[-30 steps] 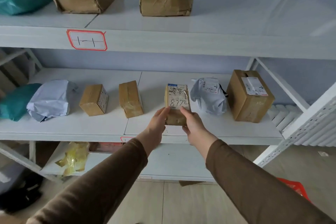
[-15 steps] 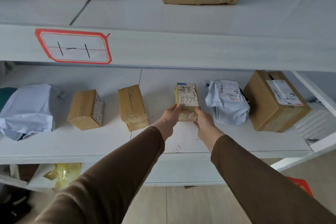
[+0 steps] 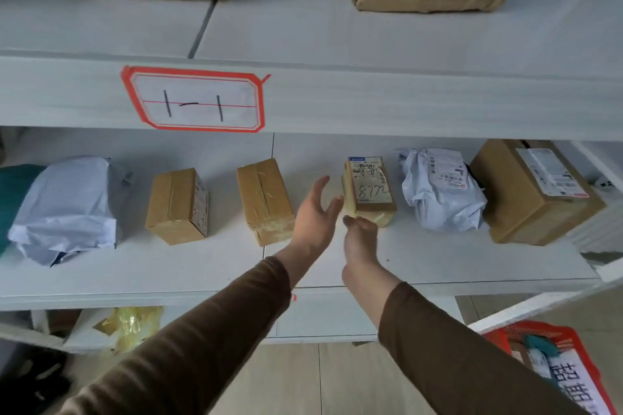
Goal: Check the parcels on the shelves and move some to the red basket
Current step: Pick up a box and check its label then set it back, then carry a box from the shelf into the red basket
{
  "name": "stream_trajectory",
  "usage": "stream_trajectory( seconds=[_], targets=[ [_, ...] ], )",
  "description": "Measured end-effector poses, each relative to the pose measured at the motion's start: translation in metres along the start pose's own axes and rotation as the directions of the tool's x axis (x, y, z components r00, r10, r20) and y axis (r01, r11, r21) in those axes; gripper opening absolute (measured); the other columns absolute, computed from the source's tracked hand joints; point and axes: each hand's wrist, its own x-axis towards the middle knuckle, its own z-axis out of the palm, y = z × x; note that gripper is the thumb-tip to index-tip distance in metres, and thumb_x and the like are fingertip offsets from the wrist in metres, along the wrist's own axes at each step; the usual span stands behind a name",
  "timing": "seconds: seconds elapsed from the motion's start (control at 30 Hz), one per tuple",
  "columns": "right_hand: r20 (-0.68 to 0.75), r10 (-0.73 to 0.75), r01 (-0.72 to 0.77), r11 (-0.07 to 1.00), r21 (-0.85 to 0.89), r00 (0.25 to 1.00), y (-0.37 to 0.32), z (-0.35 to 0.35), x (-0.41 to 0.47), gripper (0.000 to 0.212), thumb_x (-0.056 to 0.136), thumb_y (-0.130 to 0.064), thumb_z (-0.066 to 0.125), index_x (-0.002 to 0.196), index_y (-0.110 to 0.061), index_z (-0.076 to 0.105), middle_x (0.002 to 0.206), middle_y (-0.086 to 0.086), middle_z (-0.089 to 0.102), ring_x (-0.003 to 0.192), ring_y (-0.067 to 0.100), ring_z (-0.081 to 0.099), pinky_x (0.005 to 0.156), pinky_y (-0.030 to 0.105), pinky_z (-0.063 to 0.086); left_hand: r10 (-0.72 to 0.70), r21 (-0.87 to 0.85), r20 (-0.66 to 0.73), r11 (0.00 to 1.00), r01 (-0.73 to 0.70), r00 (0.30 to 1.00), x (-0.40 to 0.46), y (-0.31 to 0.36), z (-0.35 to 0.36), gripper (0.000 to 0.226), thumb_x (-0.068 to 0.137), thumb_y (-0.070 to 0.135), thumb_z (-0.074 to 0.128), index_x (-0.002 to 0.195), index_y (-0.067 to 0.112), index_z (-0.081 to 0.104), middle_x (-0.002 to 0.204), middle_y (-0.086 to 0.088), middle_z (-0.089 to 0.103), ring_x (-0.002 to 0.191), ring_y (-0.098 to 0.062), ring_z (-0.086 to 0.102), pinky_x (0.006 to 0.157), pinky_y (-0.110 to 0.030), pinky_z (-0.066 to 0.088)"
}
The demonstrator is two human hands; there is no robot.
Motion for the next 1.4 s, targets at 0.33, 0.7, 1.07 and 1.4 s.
stream_trajectory(
  seconds=[0.33, 0.7, 1.07, 1.4],
  targets=[
    [0.382, -0.078, 0.226, 0.904, -0.362, 0.921, -0.016, 0.079, -0.027, 0.053, 0.101, -0.041, 0.057, 0.149, -0.023, 0.044, 0.153, 0.004, 0.042, 0.139, 0.028, 0.044, 0.111, 0.043, 0.04, -0.375, -0.287, -0.194, 0.905, 0.313, 0.906, 0.002, -0.043, -0.112, 0.06, 0.104, 0.022, 0.058, 0.157, 0.013, 0.032, 0.153, -0.007, 0.049, 0.128, -0.022, 0.055, 0.099, -0.027, 0.039],
    [0.451, -0.153, 0.211, 0.974, -0.08, 0.879, -0.015, 0.035, -0.065, 0.048, 0.083, -0.063, 0.069, 0.118, -0.039, 0.047, 0.14, -0.006, 0.053, 0.122, 0.014, 0.055, 0.08, 0.031, 0.038, -0.251, -0.497, 0.028, 0.836, 0.232, 0.968, -0.04, -0.019, -0.103, 0.034, 0.106, 0.021, 0.053, 0.139, 0.01, 0.056, 0.11, -0.001, 0.072, 0.091, -0.007, 0.071, 0.076, -0.02, 0.052],
    [0.624, 0.078, -0.224, 0.962, 0.158, 0.778, -0.029, -0.087, -0.118, 0.067, 0.088, -0.071, 0.056, 0.133, -0.022, 0.067, 0.132, 0.009, 0.07, 0.126, 0.037, 0.062, 0.103, 0.053, 0.051, -0.066, -0.604, -0.033, 0.797, 0.032, 0.997, -0.136, 0.024, -0.068, 0.029, 0.105, 0.017, 0.055, 0.133, 0.023, 0.054, 0.138, -0.011, 0.057, 0.111, -0.019, 0.062, 0.09, -0.041, 0.053],
    [0.671, 0.15, -0.291, 0.951, 0.102, 0.726, -0.027, -0.179, -0.154, 0.092, 0.086, -0.088, 0.032, 0.139, -0.018, 0.06, 0.133, 0.02, 0.066, 0.105, 0.045, 0.071, 0.086, 0.049, 0.061, -0.285, -0.588, 0.163, 0.741, 0.325, 0.945, -0.209, 0.054, -0.022, 0.084, 0.084, 0.052, 0.078, 0.153, 0.027, 0.038, 0.147, -0.011, 0.056, 0.134, -0.031, 0.056, 0.113, -0.055, 0.045]
  ],
)
